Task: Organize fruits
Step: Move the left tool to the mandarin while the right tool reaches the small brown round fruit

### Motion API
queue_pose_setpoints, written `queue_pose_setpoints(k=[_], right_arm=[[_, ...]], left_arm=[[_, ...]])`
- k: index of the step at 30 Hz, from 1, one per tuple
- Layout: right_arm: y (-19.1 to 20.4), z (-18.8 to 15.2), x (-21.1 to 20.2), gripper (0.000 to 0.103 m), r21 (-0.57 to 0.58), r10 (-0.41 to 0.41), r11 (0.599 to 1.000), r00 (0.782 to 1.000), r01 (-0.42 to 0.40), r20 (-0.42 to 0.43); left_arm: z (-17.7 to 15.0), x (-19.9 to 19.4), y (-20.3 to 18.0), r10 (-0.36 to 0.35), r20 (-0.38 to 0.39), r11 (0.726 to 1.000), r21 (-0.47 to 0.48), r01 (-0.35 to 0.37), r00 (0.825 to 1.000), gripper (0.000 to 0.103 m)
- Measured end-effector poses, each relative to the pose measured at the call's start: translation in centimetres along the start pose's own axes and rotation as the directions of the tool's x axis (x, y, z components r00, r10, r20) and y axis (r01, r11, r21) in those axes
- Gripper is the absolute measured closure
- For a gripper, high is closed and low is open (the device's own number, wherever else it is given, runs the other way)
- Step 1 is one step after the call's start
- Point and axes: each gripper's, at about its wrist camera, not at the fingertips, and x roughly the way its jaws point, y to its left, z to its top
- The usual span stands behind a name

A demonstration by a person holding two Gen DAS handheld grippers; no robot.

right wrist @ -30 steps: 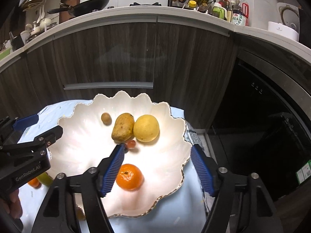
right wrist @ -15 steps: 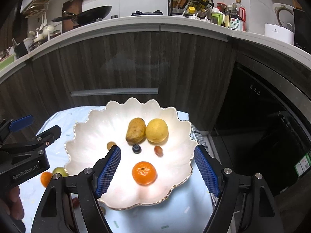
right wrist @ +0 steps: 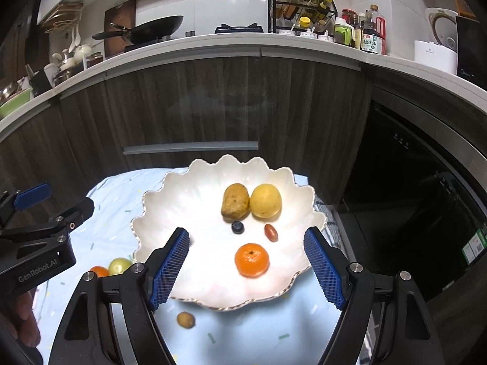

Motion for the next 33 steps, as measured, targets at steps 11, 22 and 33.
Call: queue_pose_setpoints(k=[11,22,33], right_arm=[[2.1,-1.4,-0.6,0.025,-0.017,0.013,1.0,1.0,-0.013,-0.013],[3.4,-3.0,-0.2,0.025,-0.017,0.015,1.0,0.999,-0.015,-0.032],[4.5,-5.4,1.0,0.025,-0.022,0.007,1.0,0.998,-0.008,-0.062]], left_arm=[[-2.4,-0.6,2.2,0.023,-0.015,1.0,-0.009,-0.023,1.0,0.02],[-4.7,0.0,3.7,0.017,-0.049,1.0,-0.02,-0.018,0.999,0.02],[-7.2,1.4,4.5,0.004,-0.089,1.0,-0.025,-0.006,0.996,0.02]])
